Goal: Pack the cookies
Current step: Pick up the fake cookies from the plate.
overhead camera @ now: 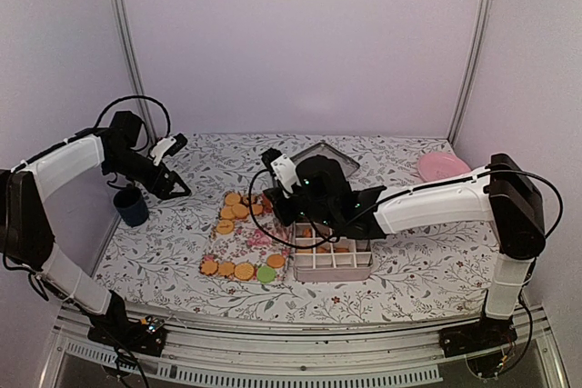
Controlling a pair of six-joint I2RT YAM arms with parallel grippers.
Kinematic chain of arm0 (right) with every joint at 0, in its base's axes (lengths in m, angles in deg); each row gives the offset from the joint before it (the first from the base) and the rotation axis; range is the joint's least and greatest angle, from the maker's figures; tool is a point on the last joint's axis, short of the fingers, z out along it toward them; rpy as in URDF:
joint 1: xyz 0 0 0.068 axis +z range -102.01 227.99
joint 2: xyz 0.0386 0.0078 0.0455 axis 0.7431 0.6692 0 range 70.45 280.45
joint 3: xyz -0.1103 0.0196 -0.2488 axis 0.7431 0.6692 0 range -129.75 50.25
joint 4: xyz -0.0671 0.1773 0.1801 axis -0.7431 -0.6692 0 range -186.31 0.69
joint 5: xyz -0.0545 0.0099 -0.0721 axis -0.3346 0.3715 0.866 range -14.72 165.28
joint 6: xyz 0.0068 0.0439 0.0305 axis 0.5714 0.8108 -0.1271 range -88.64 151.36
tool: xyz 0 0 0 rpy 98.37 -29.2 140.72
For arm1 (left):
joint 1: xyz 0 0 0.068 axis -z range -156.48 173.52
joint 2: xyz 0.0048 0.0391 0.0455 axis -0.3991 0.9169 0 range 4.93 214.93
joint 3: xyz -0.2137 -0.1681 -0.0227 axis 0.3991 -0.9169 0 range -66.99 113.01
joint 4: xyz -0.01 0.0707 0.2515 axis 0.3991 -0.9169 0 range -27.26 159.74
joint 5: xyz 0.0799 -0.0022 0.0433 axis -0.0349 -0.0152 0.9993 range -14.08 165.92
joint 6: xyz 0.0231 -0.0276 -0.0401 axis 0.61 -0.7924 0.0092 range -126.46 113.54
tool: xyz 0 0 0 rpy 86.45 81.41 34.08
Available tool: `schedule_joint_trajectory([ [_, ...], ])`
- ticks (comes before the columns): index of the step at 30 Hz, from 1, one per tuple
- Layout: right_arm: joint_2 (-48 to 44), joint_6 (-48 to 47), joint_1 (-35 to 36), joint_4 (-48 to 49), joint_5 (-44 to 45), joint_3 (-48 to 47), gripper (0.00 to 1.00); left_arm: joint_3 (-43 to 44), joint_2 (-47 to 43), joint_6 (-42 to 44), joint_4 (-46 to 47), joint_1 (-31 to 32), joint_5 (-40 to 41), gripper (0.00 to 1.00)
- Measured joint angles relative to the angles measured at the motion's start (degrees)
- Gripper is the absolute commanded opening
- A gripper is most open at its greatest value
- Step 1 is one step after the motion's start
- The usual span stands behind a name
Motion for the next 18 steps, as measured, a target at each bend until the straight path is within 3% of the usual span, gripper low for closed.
schedule_joint_trajectory([
  [11, -1.9, 1.2, -1.4, -2.3, -1.8, 0.0, 0.0, 0.0, 0.0, 0.0, 0.0, 0.0, 0.0, 0.82],
  [18, -10.1, 3.8, -3.5, -3.0, -3.2, 2.4, 0.0, 0.0, 0.0, 0.0, 0.0, 0.0, -0.1, 0.8],
])
